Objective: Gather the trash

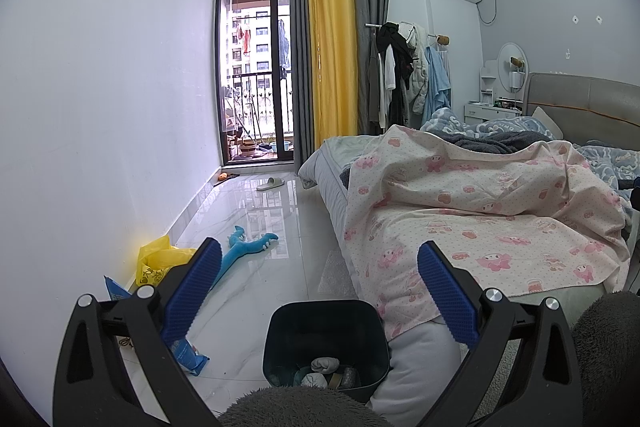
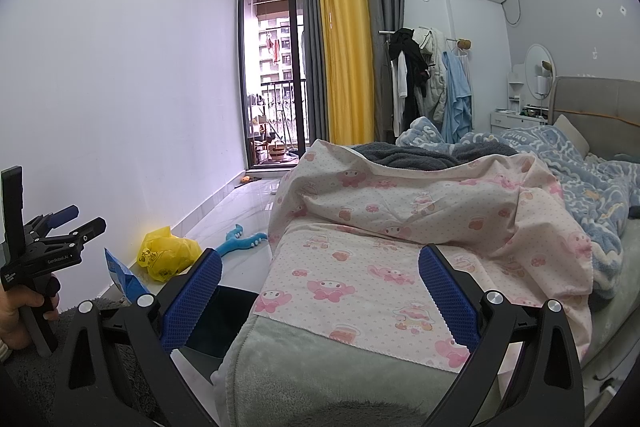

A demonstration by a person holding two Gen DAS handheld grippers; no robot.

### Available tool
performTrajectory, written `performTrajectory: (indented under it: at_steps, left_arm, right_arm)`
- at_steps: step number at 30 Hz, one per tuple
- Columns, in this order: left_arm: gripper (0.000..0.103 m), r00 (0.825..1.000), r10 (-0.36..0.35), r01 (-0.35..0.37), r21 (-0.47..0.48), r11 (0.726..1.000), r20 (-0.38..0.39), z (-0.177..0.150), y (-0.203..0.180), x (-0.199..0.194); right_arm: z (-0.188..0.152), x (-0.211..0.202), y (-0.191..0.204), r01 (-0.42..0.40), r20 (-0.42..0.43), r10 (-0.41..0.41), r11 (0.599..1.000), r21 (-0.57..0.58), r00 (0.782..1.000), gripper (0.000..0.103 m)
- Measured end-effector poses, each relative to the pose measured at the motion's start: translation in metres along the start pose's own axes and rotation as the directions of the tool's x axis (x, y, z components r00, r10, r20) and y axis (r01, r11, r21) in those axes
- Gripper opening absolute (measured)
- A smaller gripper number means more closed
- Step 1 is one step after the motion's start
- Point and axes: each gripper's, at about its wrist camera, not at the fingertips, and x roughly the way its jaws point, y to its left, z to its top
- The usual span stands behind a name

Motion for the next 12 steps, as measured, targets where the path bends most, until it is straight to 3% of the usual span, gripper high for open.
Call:
performTrajectory:
  at_steps: [12]
  left_arm:
    - [0.1, 1.0, 0.001, -0.001, -0.001, 1.0, -0.004, 0.0005, -0.0002, 0.0009]
  right_arm:
    - [0.0003, -0.0002, 0.0002, -0.001, 0.0, 0.001, 1.0, 0.0, 1.0, 0.1]
